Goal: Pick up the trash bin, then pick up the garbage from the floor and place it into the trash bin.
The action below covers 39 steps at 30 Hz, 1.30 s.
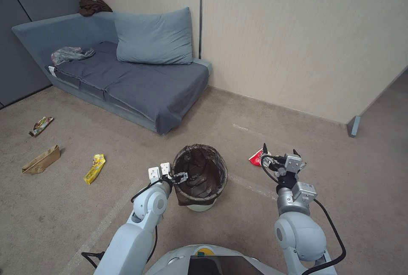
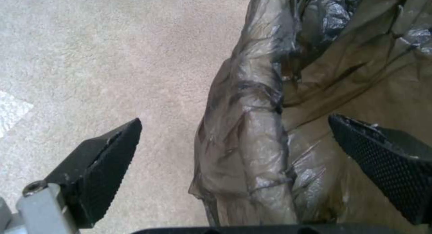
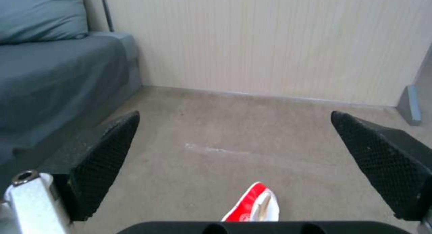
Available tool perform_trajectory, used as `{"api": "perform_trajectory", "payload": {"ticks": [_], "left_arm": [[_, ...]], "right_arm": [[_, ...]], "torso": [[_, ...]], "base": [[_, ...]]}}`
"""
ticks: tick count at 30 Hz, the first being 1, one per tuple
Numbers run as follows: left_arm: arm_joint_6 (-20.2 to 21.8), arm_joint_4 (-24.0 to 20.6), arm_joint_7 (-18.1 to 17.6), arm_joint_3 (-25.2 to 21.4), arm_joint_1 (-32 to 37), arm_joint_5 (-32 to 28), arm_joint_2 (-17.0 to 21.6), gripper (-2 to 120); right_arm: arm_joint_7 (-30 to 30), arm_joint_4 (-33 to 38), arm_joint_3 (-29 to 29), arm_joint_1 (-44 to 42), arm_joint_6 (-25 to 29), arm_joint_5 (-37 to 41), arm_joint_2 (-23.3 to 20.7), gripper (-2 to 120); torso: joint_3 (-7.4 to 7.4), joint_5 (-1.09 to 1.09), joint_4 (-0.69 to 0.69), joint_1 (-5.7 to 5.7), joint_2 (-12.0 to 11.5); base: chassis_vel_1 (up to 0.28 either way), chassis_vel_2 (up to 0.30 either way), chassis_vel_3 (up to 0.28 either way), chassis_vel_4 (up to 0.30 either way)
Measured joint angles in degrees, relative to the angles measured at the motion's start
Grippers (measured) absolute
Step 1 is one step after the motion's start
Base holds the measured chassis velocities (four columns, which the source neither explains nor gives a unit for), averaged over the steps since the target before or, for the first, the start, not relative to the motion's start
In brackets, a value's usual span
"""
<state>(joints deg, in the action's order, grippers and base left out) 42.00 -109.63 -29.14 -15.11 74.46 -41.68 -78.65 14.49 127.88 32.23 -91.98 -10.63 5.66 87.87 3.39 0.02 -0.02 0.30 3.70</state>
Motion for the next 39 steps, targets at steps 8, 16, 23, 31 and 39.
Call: {"api": "perform_trajectory", "payload": {"ticks": [8,16,23,31,39], "left_arm": [[-0.1,0.3,0.0,-0.1,0.3,-1.5,0.0,80],[0.0,0.1,3.1,-1.0,1.1,0.1,0.0,52],[0.1,-0.6,5.0,-1.7,1.9,2.8,0.1,27],[0.3,-1.8,6.6,-2.6,2.1,4.3,0.2,2],[0.3,-3.4,8.2,-3.9,2.2,5.4,0.7,0]], "right_arm": [[0.2,-0.3,-0.2,0.2,0.0,0.0,0.0,100],[0.3,-0.7,-0.1,0.3,0.0,0.0,0.1,100],[0.4,-0.7,0.1,0.3,-0.1,-0.2,0.1,100],[0.6,-0.6,-0.2,0.4,-0.1,-0.8,0.2,100],[0.7,-0.7,-0.3,0.1,-0.1,-1.0,0.4,100]], "torso": [[-0.01,0.0,0.0,0.0,0.0],[0.0,-0.02,0.0,0.0,0.0],[0.01,-0.03,-0.01,0.0,0.0],[0.01,-0.03,-0.01,0.0,0.0],[0.01,-0.02,-0.01,0.0,0.0]], "base": [[0.0,0.0,0.0,0.0],[0.0,0.0,0.0,0.0],[0.0,0.0,0.0,0.0],[0.0,0.0,0.0,0.0],[0.0,0.0,0.0,0.0]]}}
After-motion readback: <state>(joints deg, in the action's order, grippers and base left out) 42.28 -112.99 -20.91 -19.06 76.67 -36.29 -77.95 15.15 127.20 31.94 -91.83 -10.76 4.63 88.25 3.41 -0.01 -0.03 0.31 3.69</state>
